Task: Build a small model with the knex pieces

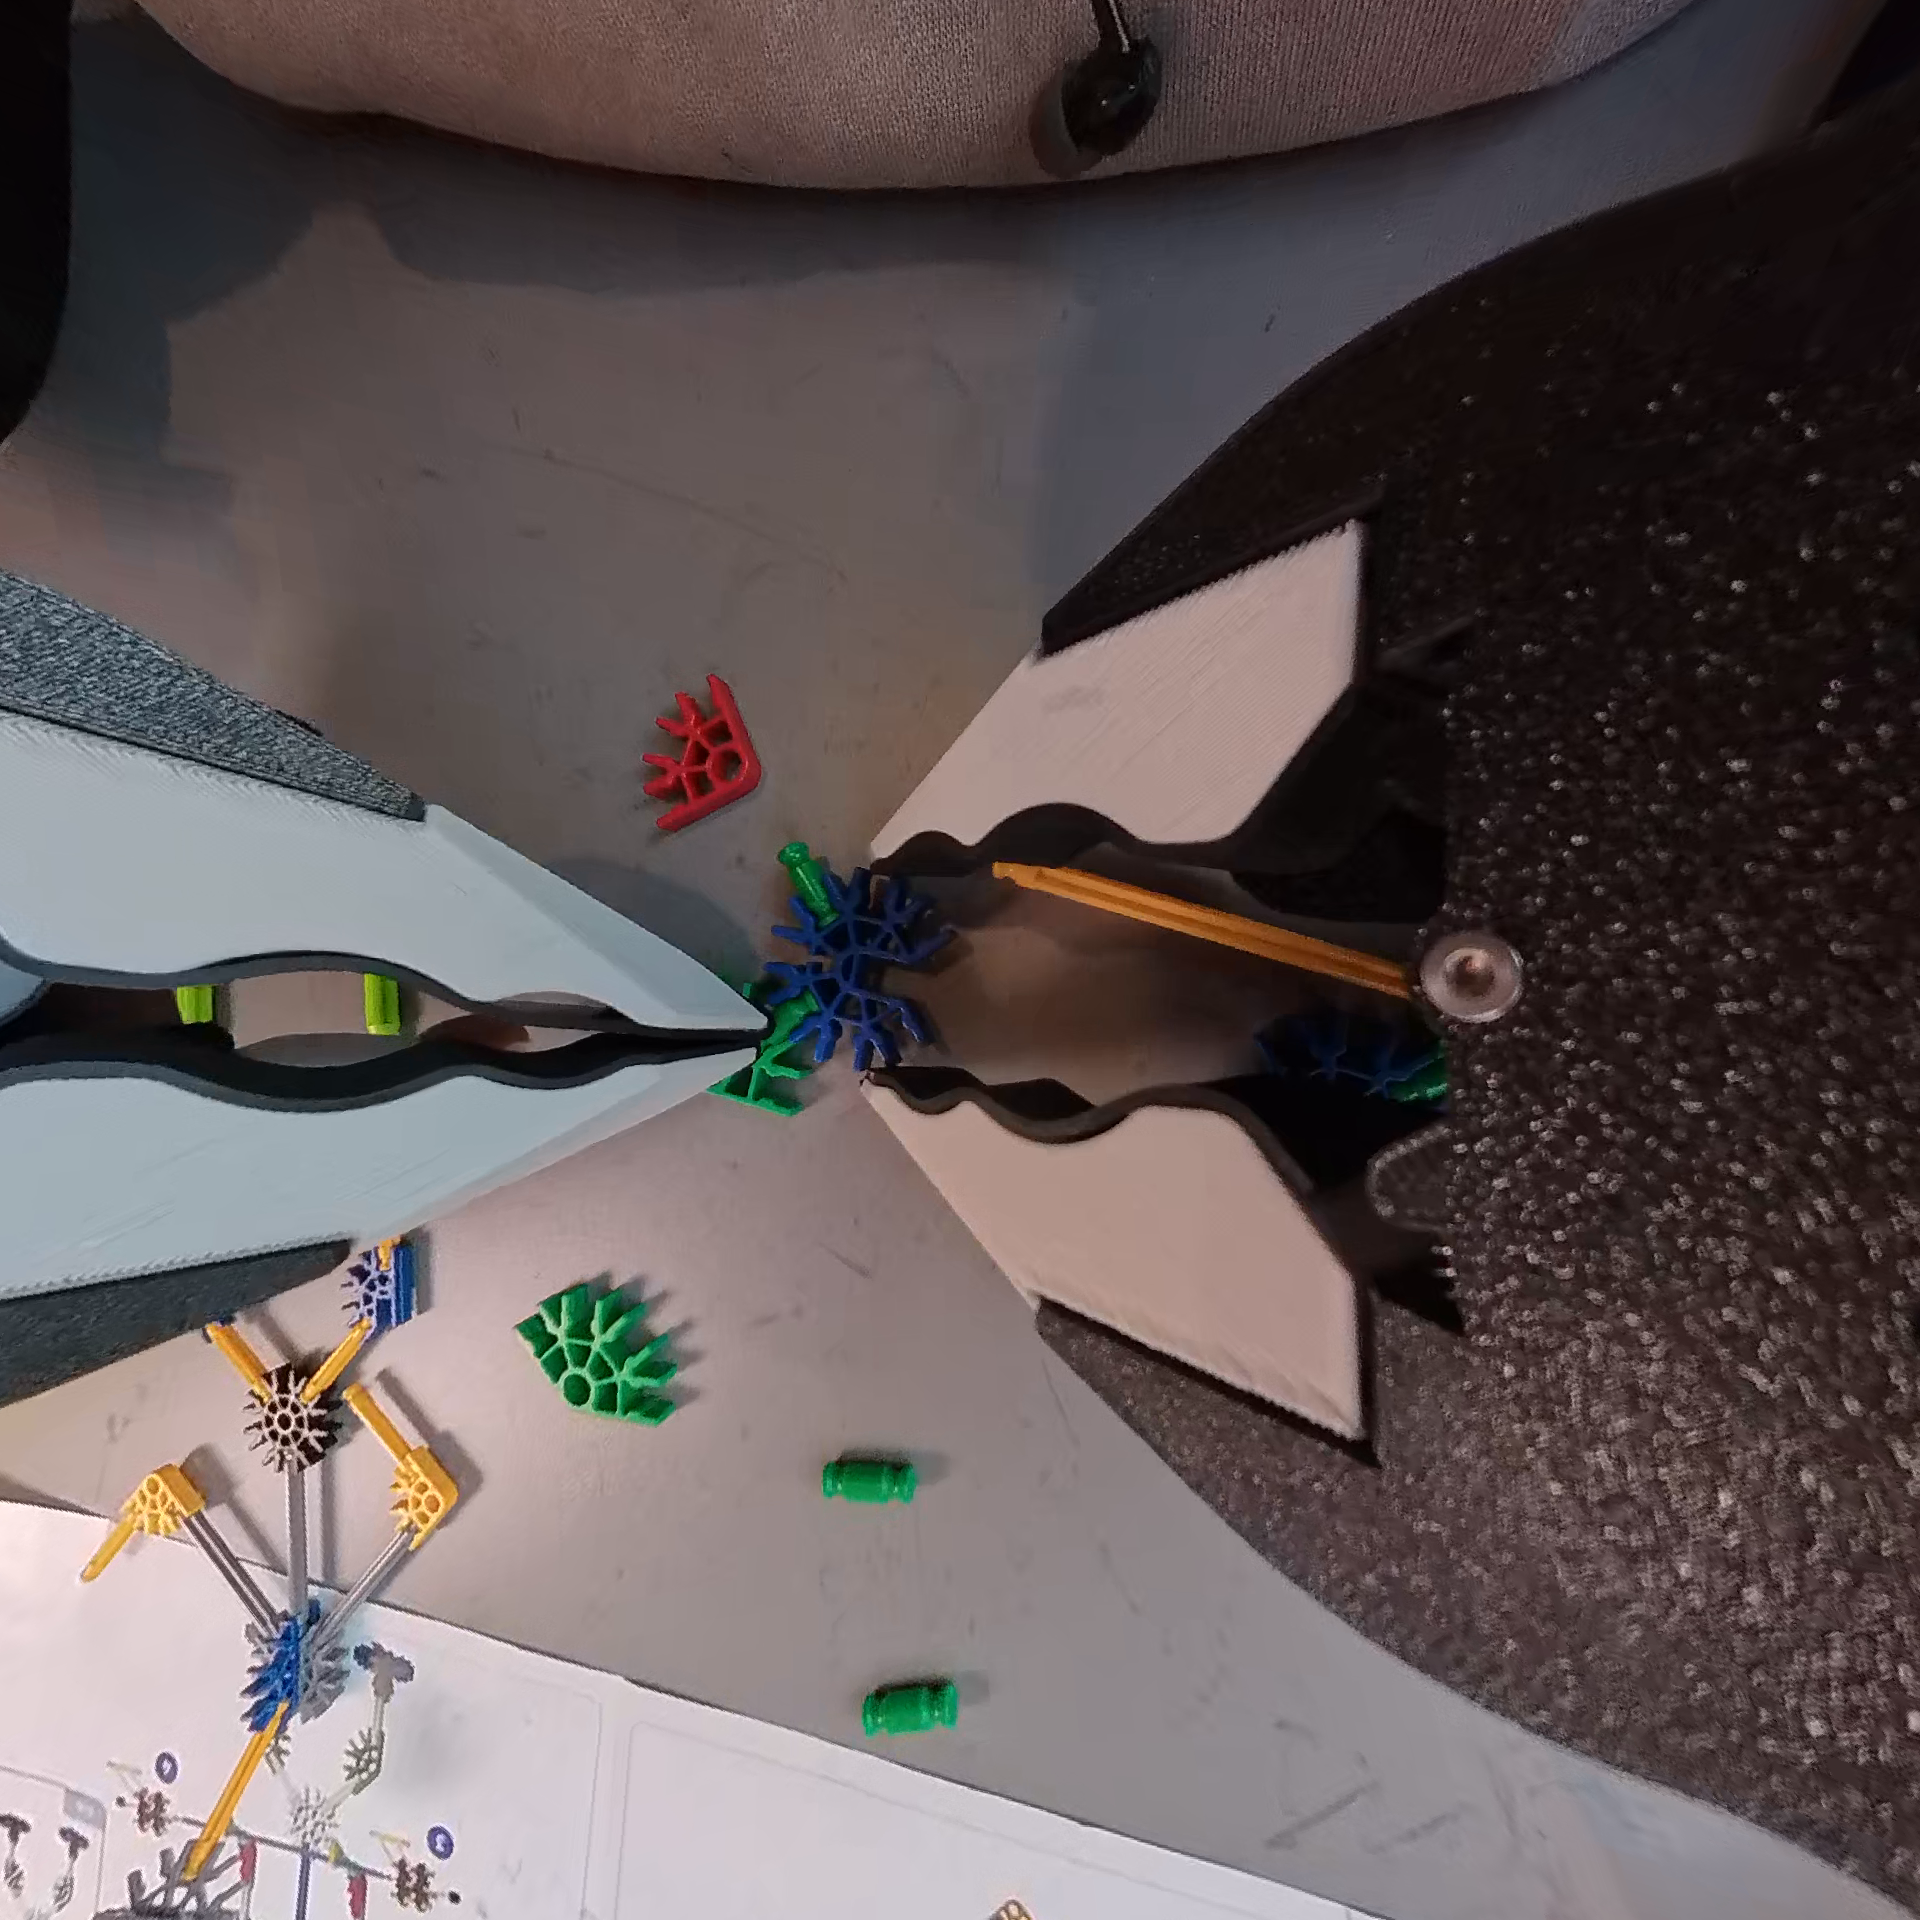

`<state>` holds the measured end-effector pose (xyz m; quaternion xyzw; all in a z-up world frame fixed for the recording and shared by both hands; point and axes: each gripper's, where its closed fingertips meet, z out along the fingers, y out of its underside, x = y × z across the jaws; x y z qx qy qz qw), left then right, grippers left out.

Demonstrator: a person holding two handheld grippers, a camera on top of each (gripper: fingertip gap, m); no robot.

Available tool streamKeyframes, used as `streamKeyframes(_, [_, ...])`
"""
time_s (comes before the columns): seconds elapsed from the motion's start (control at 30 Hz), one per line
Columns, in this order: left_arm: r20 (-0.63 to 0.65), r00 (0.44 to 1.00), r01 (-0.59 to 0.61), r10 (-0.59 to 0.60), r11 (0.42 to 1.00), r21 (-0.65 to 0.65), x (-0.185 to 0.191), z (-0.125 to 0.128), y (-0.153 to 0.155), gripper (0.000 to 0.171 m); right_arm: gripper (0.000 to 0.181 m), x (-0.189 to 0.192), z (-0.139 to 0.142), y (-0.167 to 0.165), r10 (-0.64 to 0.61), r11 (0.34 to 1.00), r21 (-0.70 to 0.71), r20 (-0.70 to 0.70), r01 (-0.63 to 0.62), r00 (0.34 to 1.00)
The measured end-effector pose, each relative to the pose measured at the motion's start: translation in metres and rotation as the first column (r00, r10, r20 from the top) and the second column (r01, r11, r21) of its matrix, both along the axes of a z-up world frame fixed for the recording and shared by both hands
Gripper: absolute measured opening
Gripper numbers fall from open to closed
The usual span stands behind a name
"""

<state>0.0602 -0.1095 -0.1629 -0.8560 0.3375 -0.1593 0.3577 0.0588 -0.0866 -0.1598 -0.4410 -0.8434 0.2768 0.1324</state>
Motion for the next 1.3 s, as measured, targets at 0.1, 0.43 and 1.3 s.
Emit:
streamKeyframes(0.1, [-0.003,1.0,-0.004,0.004,1.0,-0.007,0.0,-0.001,0.0,0.036,0.0,0.0,-0.001,0.0,-0.012,1.0,0.011,0.053,0.012,0.999])
streamKeyframes(0.43, [-0.018,1.0,-0.009,0.009,1.0,-0.019,0.001,-0.003,-0.001,0.036,0.0,0.001,-0.006,-0.002,0.054,0.991,0.108,0.2,-0.077,0.978])
streamKeyframes(1.3, [-0.042,0.998,0.057,-0.056,0.998,0.028,0.011,-0.003,-0.004,0.037,0.036,0.057,-0.003,-0.03,-0.078,0.997,-0.017,-0.011,0.078,0.997])
